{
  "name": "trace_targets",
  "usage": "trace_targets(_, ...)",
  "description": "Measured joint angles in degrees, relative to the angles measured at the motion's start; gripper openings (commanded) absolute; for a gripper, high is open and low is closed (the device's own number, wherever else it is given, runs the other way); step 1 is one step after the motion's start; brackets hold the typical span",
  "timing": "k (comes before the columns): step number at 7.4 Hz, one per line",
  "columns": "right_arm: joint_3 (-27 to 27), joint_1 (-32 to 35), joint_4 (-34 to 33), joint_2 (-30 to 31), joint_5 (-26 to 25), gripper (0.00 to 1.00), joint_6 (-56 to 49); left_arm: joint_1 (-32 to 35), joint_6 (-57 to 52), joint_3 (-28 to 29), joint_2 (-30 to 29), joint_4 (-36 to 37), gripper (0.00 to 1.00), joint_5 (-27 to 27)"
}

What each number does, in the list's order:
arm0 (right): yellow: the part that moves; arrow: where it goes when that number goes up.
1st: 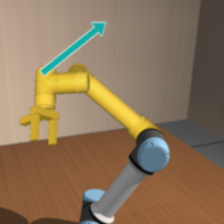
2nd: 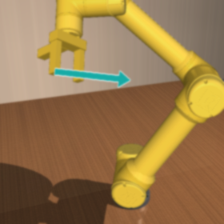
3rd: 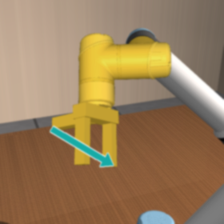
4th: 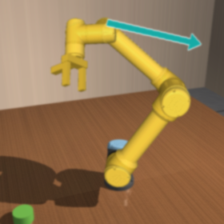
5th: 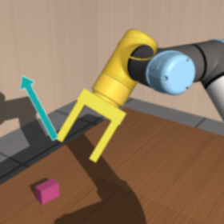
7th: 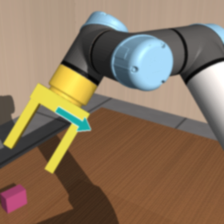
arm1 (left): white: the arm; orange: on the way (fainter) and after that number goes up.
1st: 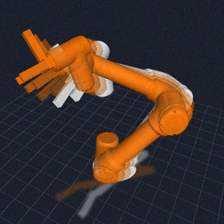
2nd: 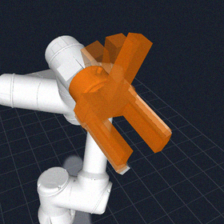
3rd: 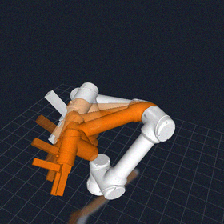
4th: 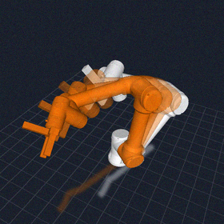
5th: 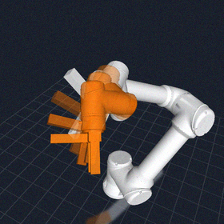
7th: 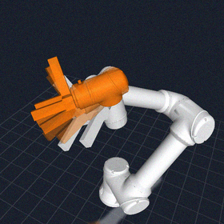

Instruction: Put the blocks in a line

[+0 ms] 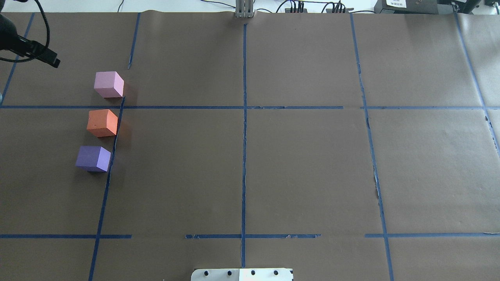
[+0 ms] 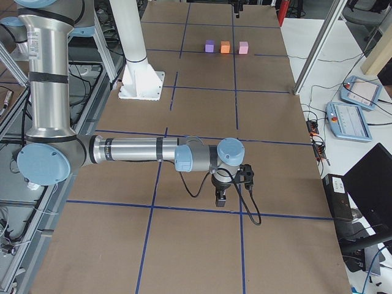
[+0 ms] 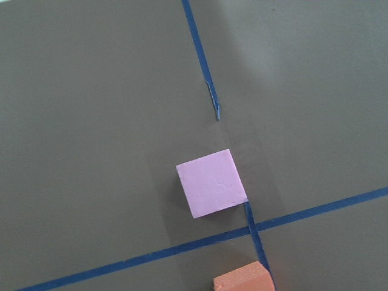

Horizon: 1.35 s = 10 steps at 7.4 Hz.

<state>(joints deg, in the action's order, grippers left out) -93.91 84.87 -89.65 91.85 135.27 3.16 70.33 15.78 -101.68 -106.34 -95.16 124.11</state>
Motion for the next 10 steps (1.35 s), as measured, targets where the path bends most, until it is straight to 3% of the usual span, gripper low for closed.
trace_targets(2, 0.01, 0.0, 0.0, -0.03, 0.01, 1.0, 0.0, 8.75, -11.44, 2.31, 4.56, 1.88, 1.0, 0.22)
trace_targets(4, 0.03, 0.02, 0.0, -0.02, 0.05, 1.0, 0.0, 15.32, -22.7, 8.23, 9.47, 2.13, 1.0, 3.33)
trace_targets(7, -0.02, 0.01, 0.0, 0.0, 0.01, 1.0, 0.0, 16.4, -25.38, 13.6, 13.82, 2.54, 1.0, 6.4)
trace_targets(10, -0.02, 0.03, 0.0, 0.0, 0.03, 1.0, 0.0, 16.61, -25.47, 14.42, 14.02, 3.31, 1.0, 6.57)
